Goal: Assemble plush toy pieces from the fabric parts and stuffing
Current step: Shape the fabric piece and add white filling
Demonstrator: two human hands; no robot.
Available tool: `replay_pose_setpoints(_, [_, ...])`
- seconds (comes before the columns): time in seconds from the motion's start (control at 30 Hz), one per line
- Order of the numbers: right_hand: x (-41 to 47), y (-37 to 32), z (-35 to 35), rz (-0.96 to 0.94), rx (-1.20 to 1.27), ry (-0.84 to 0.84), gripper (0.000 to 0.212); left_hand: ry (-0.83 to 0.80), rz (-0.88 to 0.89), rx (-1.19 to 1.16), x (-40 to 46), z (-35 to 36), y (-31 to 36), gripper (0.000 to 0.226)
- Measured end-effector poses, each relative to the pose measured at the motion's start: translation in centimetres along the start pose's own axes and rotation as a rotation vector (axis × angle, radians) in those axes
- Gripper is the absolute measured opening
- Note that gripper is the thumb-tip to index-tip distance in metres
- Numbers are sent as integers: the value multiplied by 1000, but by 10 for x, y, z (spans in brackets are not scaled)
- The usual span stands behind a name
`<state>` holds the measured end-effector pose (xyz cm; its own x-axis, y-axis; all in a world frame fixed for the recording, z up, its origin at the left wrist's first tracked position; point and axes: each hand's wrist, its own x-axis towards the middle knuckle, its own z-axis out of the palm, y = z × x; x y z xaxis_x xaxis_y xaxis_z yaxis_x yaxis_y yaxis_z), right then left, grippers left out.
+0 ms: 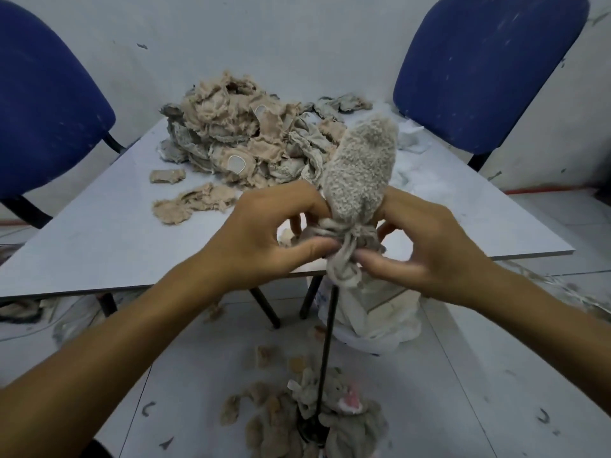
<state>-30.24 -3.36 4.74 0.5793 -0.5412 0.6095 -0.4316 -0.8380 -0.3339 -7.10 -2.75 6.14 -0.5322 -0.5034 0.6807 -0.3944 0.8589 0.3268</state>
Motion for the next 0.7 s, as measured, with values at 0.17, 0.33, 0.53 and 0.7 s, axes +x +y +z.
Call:
replay_pose_setpoints(0.17, [2, -10, 19, -103, -215, 320, 19, 114, 140, 273, 0, 12, 6, 13])
replay_pose_setpoints(0.33, [11, -17, 27, -58, -228, 453, 26, 182, 186, 374, 6, 11, 8, 14])
replay_pose_setpoints(0.53, [-1, -21, 38, -103, -168, 461, 16, 130, 182, 296, -9, 17, 5, 17])
replay_pose_setpoints(0.7, [-6, -12, 34, -172, -134, 467, 8, 129, 186, 293, -8, 26, 9, 10])
